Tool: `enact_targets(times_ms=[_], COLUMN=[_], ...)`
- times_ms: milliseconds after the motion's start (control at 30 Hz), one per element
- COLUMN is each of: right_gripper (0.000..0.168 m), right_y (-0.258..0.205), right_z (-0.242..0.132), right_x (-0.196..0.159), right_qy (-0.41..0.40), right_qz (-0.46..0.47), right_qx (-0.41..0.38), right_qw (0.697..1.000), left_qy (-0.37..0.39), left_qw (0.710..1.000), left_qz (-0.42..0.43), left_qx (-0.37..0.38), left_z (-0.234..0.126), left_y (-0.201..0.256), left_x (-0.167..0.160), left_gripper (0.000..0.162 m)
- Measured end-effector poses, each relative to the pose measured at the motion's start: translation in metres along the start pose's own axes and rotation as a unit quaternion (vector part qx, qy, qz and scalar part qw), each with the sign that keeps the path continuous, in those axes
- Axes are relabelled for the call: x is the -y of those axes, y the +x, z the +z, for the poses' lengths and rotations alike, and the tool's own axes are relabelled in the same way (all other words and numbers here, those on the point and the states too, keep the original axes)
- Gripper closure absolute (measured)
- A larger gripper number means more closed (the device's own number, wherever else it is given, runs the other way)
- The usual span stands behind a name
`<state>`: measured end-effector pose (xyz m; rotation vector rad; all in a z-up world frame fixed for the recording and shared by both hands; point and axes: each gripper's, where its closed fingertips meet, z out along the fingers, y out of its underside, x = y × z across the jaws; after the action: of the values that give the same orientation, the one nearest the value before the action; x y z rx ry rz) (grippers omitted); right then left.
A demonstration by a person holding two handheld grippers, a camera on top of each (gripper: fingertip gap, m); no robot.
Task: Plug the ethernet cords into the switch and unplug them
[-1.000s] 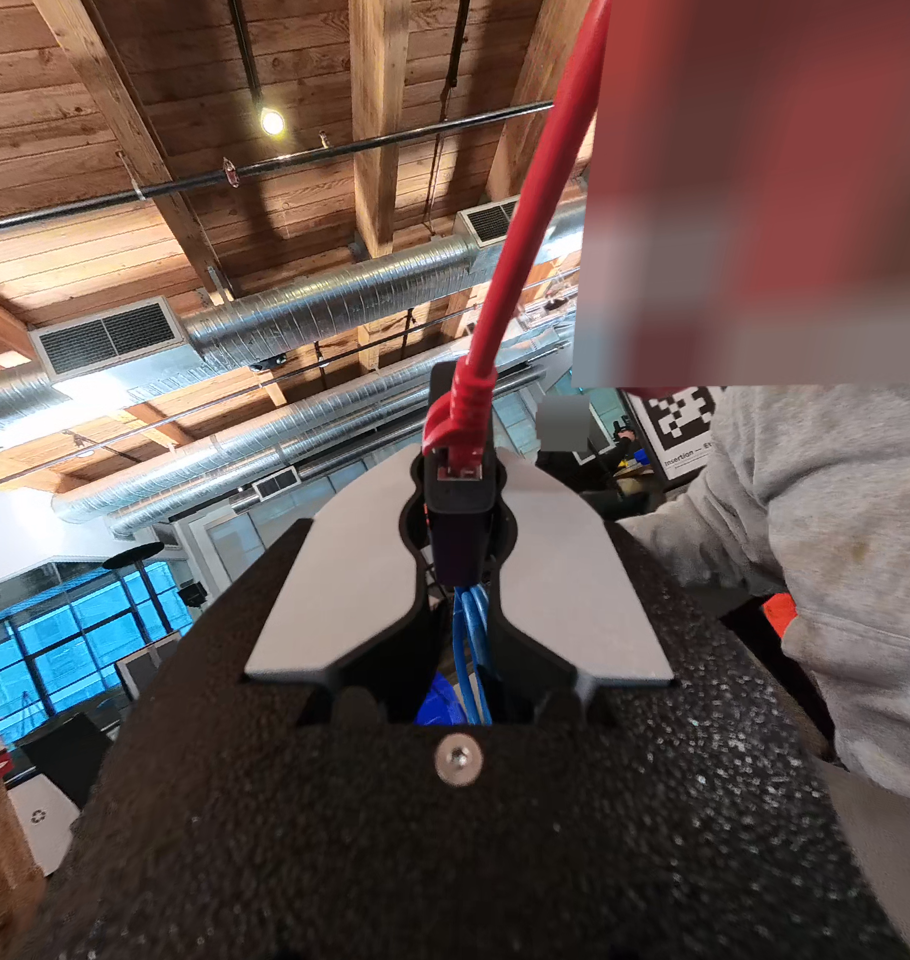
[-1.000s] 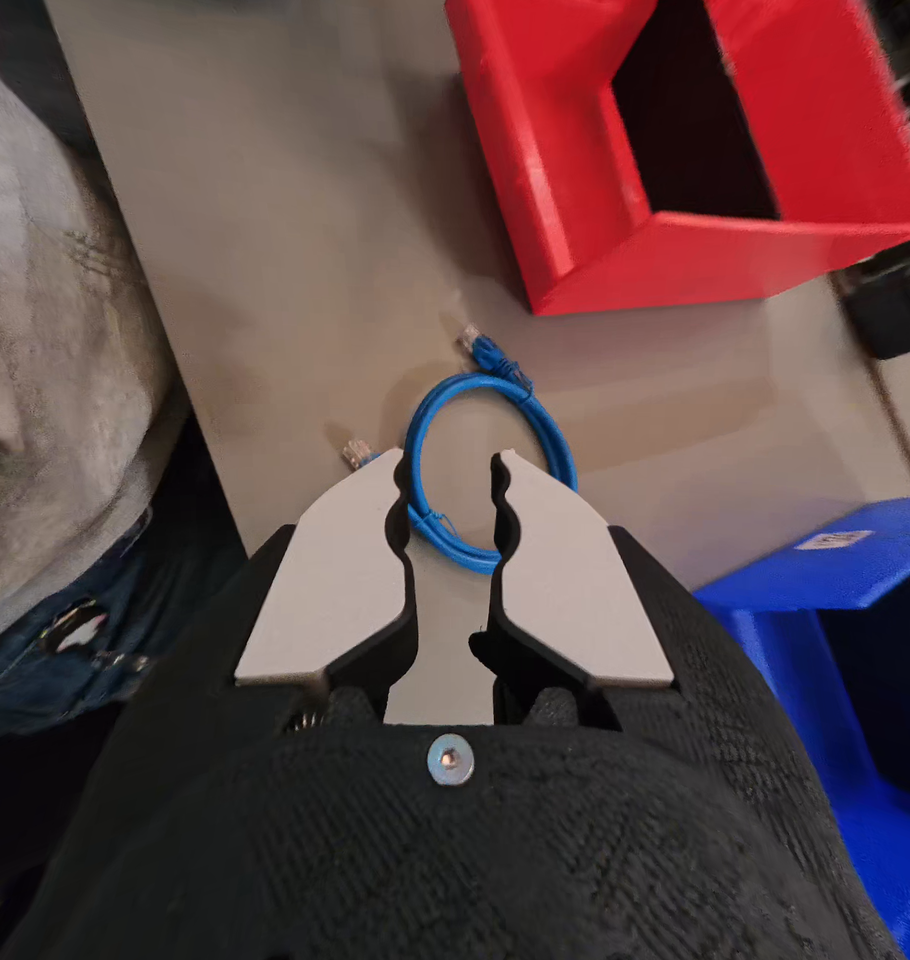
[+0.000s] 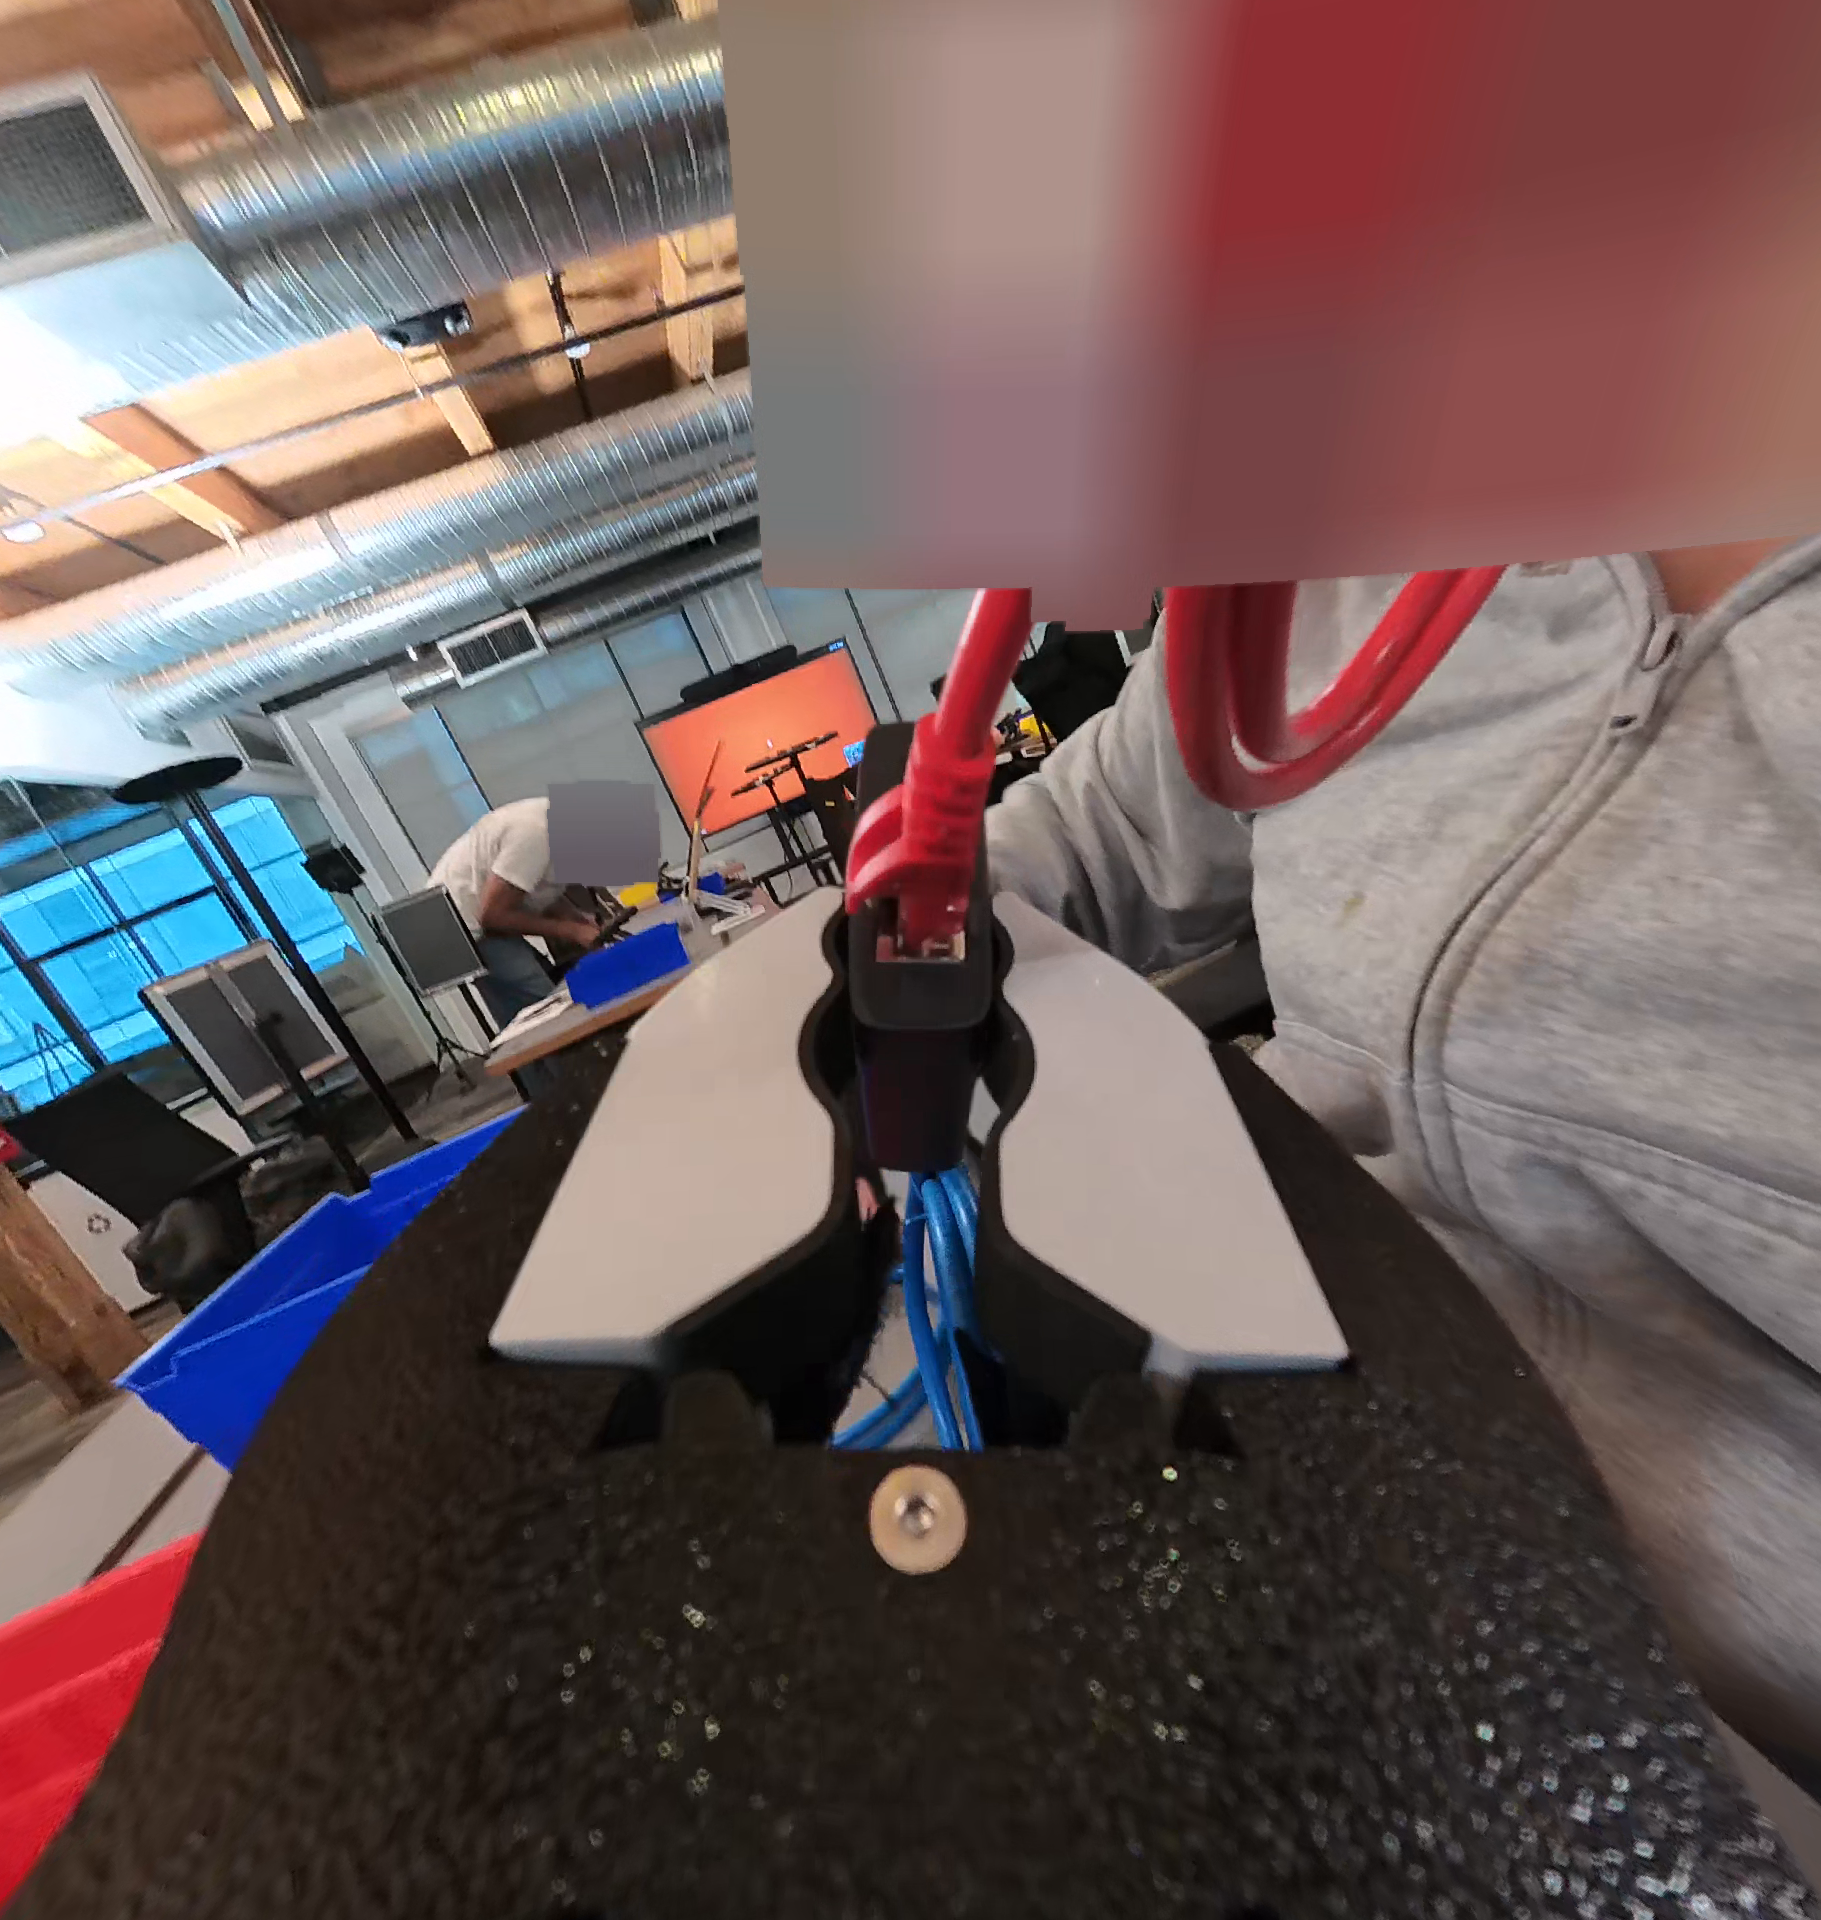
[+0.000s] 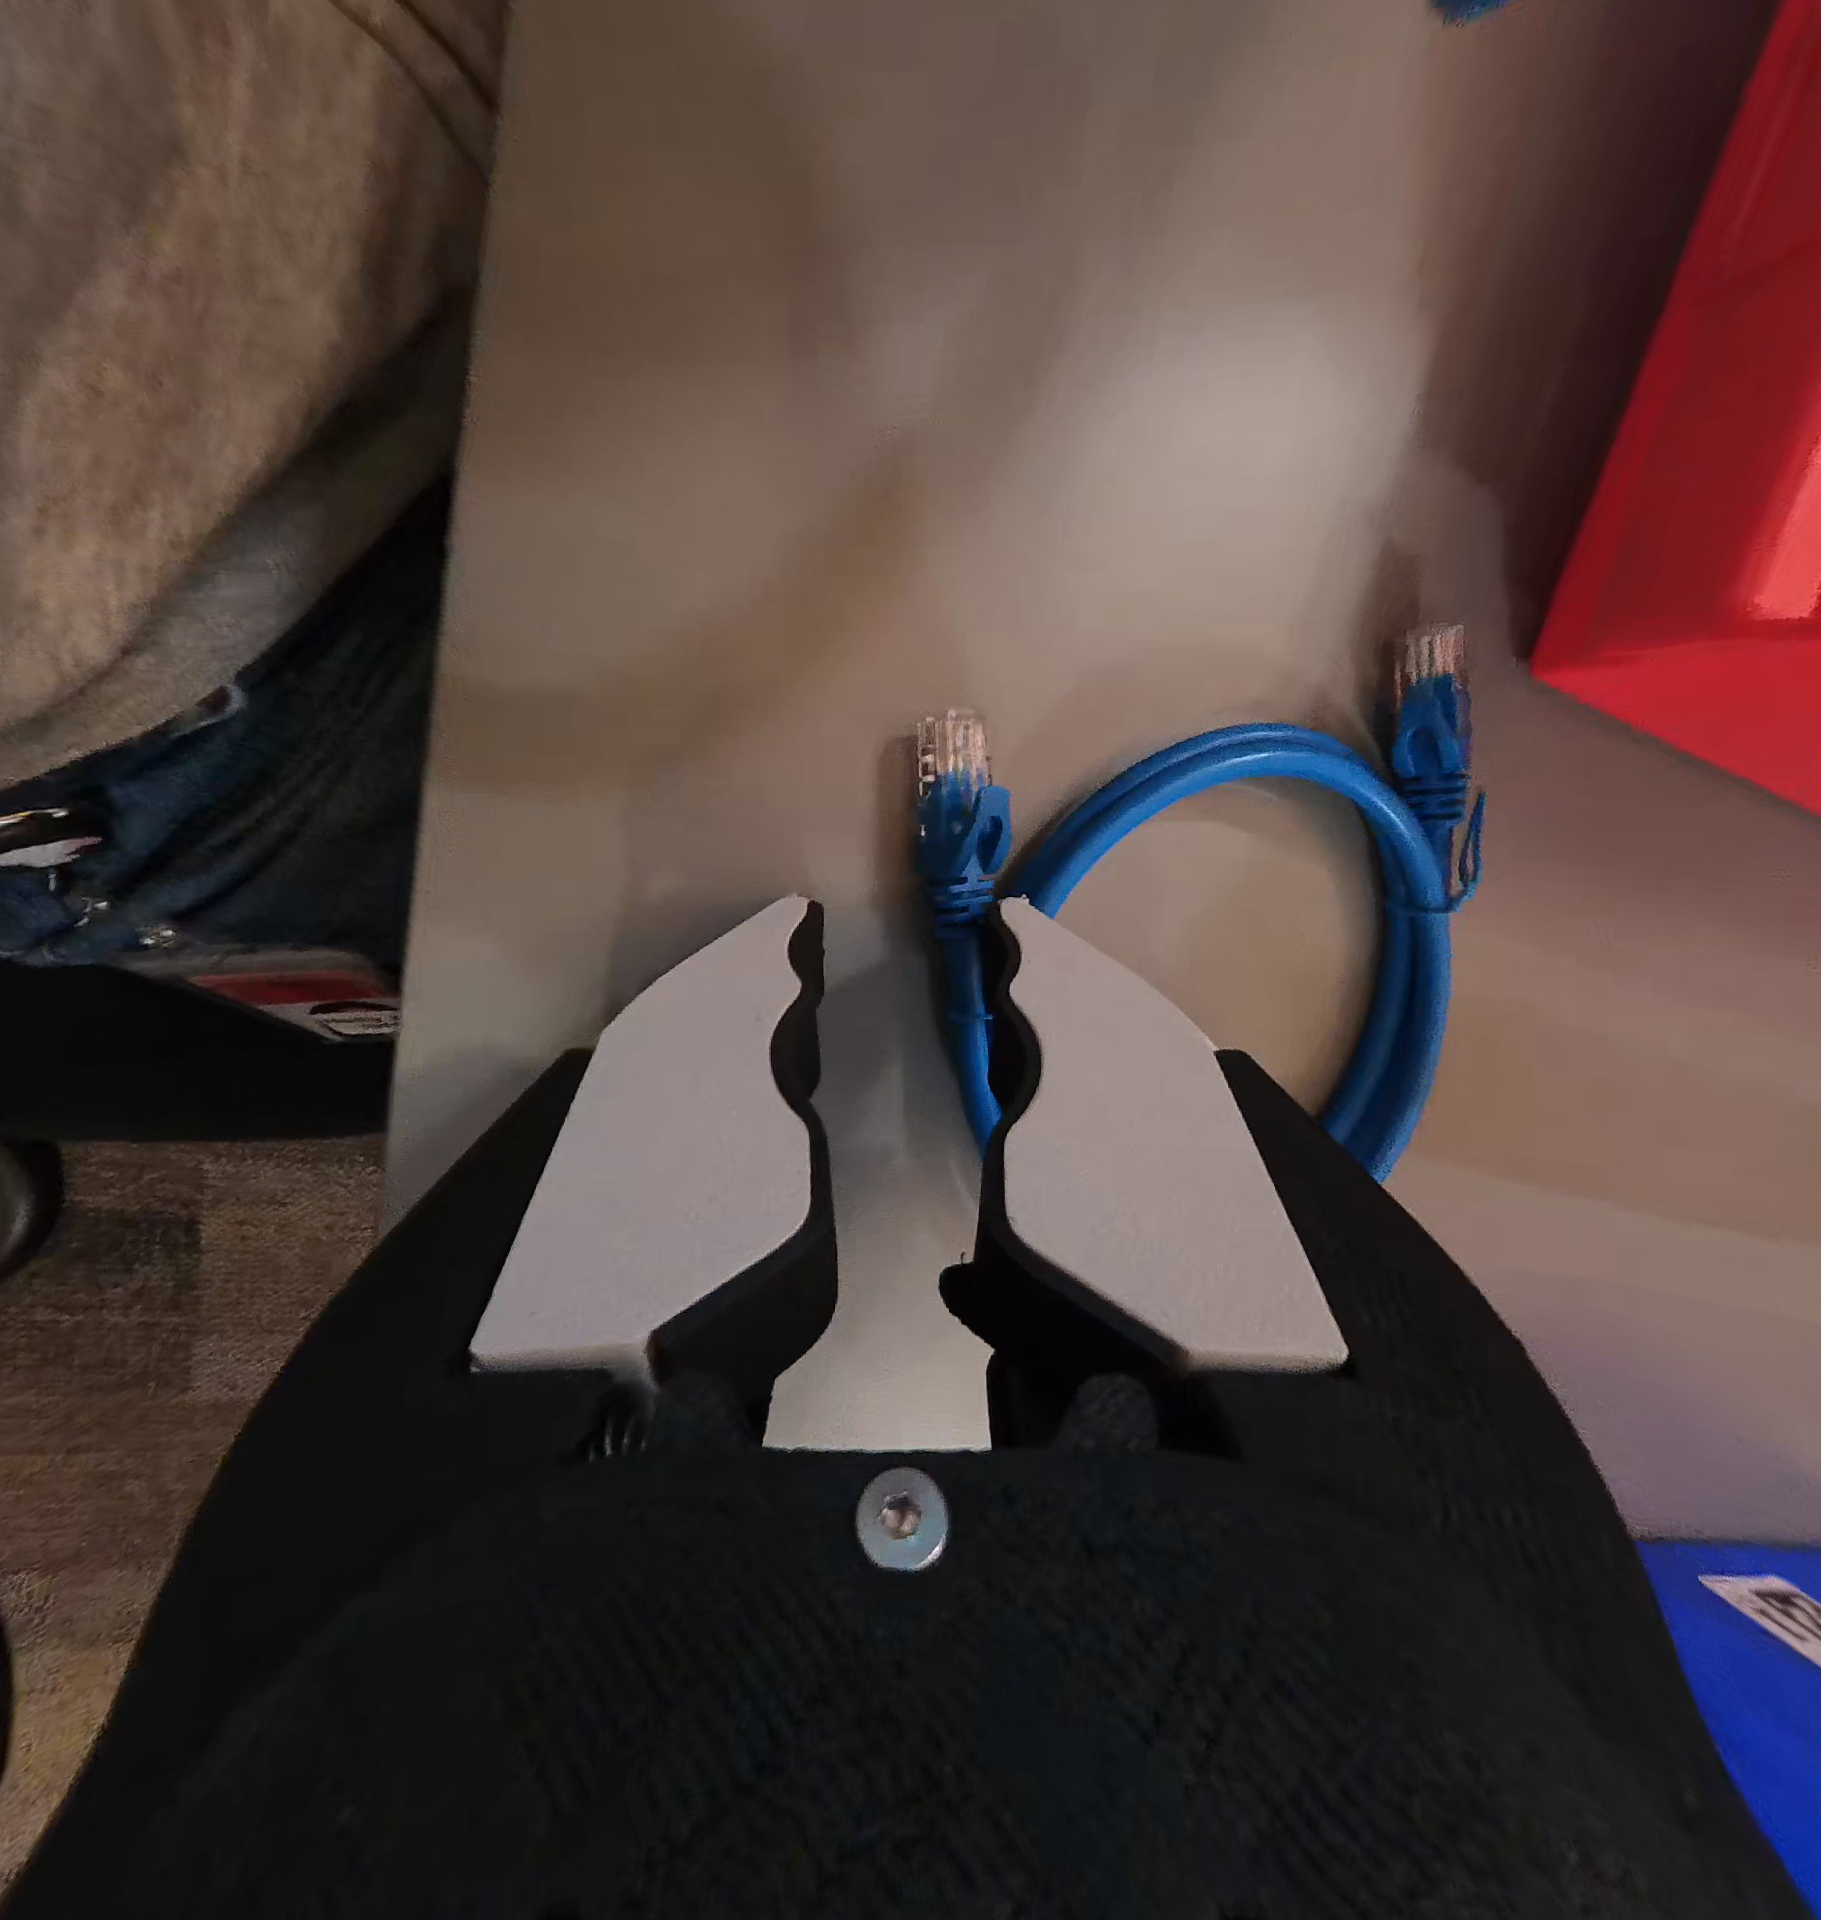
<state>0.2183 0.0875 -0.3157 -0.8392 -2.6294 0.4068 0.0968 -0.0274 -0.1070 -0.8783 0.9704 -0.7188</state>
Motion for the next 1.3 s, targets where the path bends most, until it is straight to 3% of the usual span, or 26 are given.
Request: enact_targets(times_ms=[467,733,900,1067,1200,1300], right_gripper=[0.136,0.153,0.154,0.154,0.153,0.153], right_y=[0.02,0.018,0.02,0.054,0.064,0.059], right_z=[0.003,0.011,-0.026,-0.098,-0.135,-0.144], right_x=[-0.009,0.002,0.026,0.067,0.096,0.114], right_qy=[0.004,0.023,0.12,0.216,0.193,0.16], right_qz=[0.081,0.101,0.11,0.077,-0.022,-0.09], right_qx=[0.046,0.078,0.111,0.031,-0.027,-0.027], right_qw=[0.996,0.992,0.98,0.973,0.981,0.983], left_qy=[0.003,-0.017,-0.068,-0.139,-0.186,-0.195], left_qw=[1.0,1.0,0.994,0.956,0.901,0.874], left_qz=[-0.015,0.001,0.089,0.251,0.379,0.428], left_qx=[0.005,0.002,-0.021,-0.059,-0.097,-0.121], left_z=[-0.009,-0.01,-0.001,0.023,0.039,0.048], left_y=[-0.007,-0.005,0.007,0.017,0.024,0.024], left_x=[-0.014,-0.028,-0.034,-0.031,-0.032,-0.03], left_gripper=[0.142,0.142,0.141,0.142,0.142,0.142])
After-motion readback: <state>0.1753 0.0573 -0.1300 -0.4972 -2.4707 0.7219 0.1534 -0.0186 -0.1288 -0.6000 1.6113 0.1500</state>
